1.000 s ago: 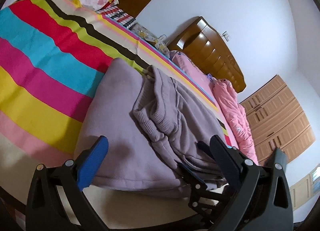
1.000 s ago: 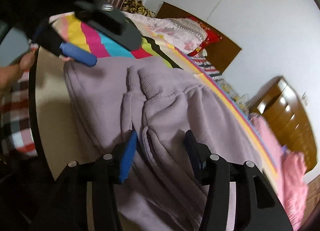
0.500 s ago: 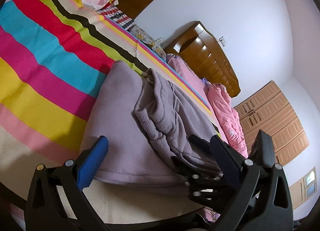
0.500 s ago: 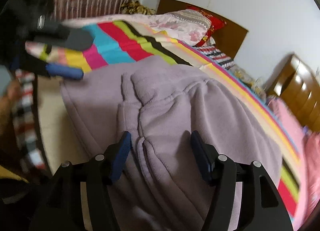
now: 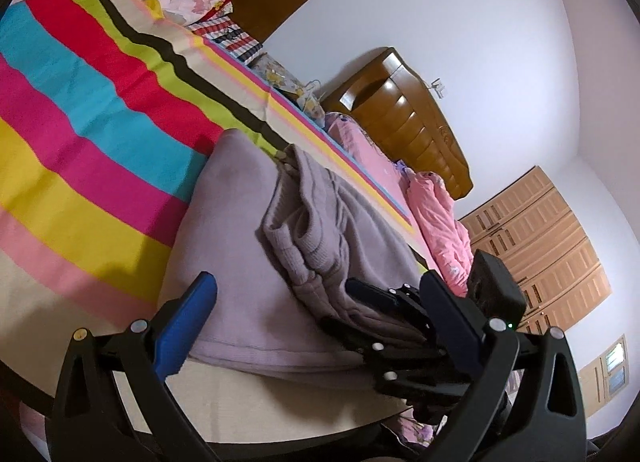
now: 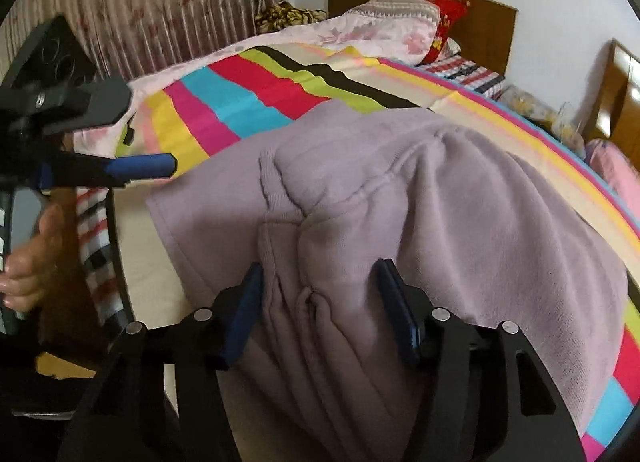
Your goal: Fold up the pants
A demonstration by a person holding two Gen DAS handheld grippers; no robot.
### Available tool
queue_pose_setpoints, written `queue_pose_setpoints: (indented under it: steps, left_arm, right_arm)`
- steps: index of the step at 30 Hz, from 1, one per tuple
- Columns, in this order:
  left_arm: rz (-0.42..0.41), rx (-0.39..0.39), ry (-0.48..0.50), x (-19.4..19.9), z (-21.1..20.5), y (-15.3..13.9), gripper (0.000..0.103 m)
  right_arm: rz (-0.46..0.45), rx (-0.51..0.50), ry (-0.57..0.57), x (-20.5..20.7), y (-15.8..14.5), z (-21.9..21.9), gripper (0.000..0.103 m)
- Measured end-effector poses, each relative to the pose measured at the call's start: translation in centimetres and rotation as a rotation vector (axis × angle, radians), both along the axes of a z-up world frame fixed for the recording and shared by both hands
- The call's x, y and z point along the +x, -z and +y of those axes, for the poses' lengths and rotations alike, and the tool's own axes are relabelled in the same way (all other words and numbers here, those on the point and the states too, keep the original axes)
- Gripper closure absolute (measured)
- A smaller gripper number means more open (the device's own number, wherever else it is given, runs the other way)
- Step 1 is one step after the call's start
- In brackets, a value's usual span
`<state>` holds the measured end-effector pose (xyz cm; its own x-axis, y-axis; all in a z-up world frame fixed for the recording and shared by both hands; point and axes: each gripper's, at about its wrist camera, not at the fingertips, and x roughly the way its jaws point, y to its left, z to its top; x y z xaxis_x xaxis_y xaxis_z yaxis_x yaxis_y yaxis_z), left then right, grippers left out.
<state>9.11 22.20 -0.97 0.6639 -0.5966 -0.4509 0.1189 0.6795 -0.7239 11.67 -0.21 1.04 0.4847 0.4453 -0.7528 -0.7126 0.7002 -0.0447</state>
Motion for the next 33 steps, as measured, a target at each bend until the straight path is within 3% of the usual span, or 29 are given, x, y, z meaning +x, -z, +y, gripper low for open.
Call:
queue_pose_setpoints:
  steps: [4, 6, 8, 9, 11, 12, 15, 17, 21, 22, 23, 24, 25, 27, 28, 29, 33]
  left_arm:
    - [0.024, -0.006, 0.024, 0.7, -0.7, 0.5, 0.002]
    - [0.040, -0.013, 0.045, 1.2, -1.2, 0.8, 0.002]
    - [0.043, -0.025, 0.070, 1.5, -1.5, 0.6, 0.002]
    - [0.040, -0.031, 0.080, 1.7, -1.7, 0.4, 0.002]
    - [0.037, -0.050, 0.106, 2.4, -1.8, 0.0, 0.002]
    - [0.039, -0.061, 0.117, 2.8, -1.8, -0.2, 0.002]
    - [0.073, -0.138, 0.189, 6.3, -2.3, -0.5, 0.002]
    - [0.119, -0.147, 0.237, 8.6, -3.2, -0.7, 0.002]
    - [0.272, -0.065, 0.347, 12.6, -6.9, 0.1, 0.002]
    - [0.314, -0.022, 0.373, 13.4, -8.2, 0.5, 0.002]
    - [0.341, 0.069, 0.374, 13.9, -9.2, 0.9, 0.003]
    - [0.361, 0.136, 0.368, 14.2, -9.8, 1.2, 0.012]
    - [0.381, 0.219, 0.350, 14.3, -10.2, 1.7, 0.027]
    - [0.356, 0.250, 0.335, 13.7, -9.6, 1.9, 0.041]
    - [0.348, 0.233, 0.331, 13.6, -9.1, 2.0, 0.048]
    - [0.340, 0.202, 0.330, 13.2, -8.6, 2.2, 0.049]
    - [0.299, 0.130, 0.324, 12.5, -7.3, 3.1, 0.052]
  right_arm:
    - [-0.164, -0.129, -0.005, -2.2, 0.9, 2.1, 0.046]
    - [-0.165, -0.127, 0.008, -2.2, 0.7, 1.9, 0.065]
    - [-0.136, -0.043, 0.024, -1.6, 0.1, 0.6, 0.083]
    - [-0.105, 0.063, 0.051, -1.3, -1.0, -0.8, 0.084]
    - [-0.139, 0.169, 0.050, -1.7, -2.6, -2.3, 0.085]
    - [-0.191, 0.167, 0.038, -2.3, -3.5, -2.5, 0.085]
    - [-0.235, 0.143, 0.025, -3.1, -4.1, -2.5, 0.085]
    - [-0.285, 0.093, 0.017, -4.1, -3.8, -2.1, 0.085]
    - [-0.429, -0.033, -0.011, -7.0, -2.5, -0.2, 0.085]
    - [-0.461, -0.066, -0.012, -7.3, -2.1, 0.2, 0.085]
    - [-0.484, -0.100, -0.016, -7.6, -1.6, 0.6, 0.085]
    - [-0.482, -0.113, -0.024, -7.8, -1.3, 0.6, 0.085]
    - [-0.470, -0.099, -0.028, -8.1, -1.4, 0.3, 0.083]
    - [-0.472, -0.043, -0.015, -9.1, -2.5, -1.6, 0.071]
    - [-0.497, -0.021, 0.011, -9.7, -3.0, -2.8, 0.047]
    - [-0.537, 0.029, 0.058, -10.6, -3.7, -4.9, 0.036]
    - [-0.475, 0.176, 0.240, -12.3, -3.9, -12.6, 0.034]
